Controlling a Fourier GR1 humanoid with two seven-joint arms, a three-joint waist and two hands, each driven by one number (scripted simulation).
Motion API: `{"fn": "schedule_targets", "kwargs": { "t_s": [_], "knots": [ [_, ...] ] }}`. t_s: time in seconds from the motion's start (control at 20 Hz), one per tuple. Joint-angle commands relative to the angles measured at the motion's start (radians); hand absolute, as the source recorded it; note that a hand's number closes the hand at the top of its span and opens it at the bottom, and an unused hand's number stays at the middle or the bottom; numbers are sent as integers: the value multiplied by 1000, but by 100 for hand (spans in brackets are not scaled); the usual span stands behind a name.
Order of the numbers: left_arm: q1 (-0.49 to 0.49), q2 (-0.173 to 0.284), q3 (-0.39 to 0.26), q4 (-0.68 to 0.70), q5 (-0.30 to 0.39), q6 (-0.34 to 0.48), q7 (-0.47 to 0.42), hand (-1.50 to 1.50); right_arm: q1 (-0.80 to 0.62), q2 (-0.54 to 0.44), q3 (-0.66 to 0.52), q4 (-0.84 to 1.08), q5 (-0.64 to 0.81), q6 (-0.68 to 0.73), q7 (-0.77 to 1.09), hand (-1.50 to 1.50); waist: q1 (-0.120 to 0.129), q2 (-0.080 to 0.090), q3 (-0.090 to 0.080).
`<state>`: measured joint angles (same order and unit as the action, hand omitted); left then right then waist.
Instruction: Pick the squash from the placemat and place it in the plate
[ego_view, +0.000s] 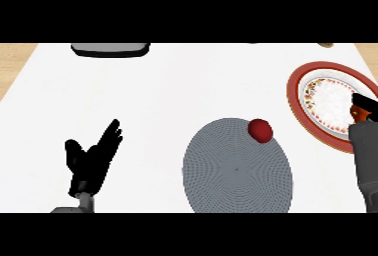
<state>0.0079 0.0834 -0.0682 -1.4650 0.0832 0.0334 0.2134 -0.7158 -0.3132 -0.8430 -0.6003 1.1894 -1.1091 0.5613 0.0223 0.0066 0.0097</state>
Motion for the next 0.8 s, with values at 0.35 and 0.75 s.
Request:
{"fn": "schedule_targets", "kwargs": {
  "t_s": [0.35, 0.75],
  "knots": [
    [25, 18, 31, 39, 19, -25, -9, 0, 185, 154, 98, -358, -524, -105, -330, -150, -28, -9, -8],
    [60, 30, 36, -10, 24, -26, 39, 0, 483, 309, 312, -727, -734, 49, -430, -150, -35, -13, -9]
  ]
}}
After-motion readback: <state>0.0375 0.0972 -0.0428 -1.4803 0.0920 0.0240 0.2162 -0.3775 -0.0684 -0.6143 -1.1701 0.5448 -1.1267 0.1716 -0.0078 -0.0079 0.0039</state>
